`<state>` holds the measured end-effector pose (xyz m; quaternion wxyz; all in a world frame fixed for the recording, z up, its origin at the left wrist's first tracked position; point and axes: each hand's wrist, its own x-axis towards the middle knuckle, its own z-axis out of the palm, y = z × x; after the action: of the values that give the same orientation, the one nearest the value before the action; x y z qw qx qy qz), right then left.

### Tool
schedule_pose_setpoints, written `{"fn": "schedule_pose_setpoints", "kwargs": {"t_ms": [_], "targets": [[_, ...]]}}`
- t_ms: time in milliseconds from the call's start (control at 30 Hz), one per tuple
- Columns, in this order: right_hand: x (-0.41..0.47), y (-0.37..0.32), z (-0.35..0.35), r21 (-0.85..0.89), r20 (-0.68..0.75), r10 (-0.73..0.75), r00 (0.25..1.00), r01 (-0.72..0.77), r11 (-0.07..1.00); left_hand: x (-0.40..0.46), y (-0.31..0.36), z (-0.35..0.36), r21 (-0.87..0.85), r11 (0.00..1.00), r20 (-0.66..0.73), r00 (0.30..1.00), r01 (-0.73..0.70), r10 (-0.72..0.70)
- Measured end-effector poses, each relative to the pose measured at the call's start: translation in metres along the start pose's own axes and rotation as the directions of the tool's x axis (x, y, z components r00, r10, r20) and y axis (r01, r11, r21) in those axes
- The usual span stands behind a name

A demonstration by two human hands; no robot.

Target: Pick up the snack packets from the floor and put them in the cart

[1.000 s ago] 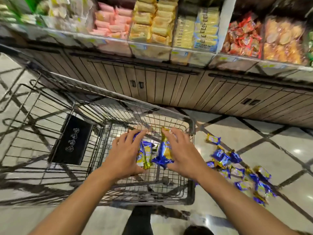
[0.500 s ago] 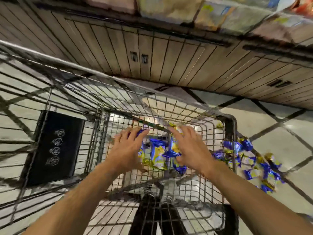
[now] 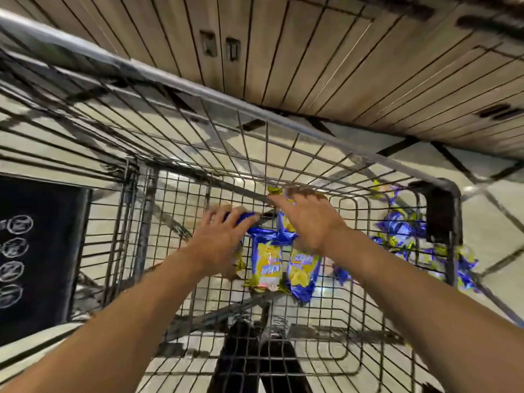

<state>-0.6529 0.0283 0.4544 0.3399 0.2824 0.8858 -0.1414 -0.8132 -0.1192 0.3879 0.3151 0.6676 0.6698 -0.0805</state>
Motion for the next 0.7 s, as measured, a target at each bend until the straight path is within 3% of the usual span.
{"fn": "schedule_pose_setpoints", "kwargs": {"t_ms": [267,400,500,700], "targets": [[-0.017,-0.002,0.006,-0.047,-0.087,-0.019,0.996,0.015,0.999,-0.016,0.004,-0.010,0.023,1.000,-0.017,1.000,0.002,-0.002],[-0.052,-0.010,-0.015,0.104,-0.252,0.036,0.967,-0.010,0.995,-0.045,0.024,-0.060,-0.015,0.996,-0.108,0.991,0.083,-0.084],[-0.092,-0.019,-0.045,0.264,-0.329,0.100,0.939,-0.010,0.964,-0.074,0.056,-0.108,-0.156,0.975,-0.175,0.967,0.158,-0.185],[-0.212,-0.002,-0.098,0.411,-0.513,0.232,0.826,-0.001,0.912,-0.131,0.141,-0.203,-0.208,0.973,-0.401,0.899,0.100,-0.178]]}}
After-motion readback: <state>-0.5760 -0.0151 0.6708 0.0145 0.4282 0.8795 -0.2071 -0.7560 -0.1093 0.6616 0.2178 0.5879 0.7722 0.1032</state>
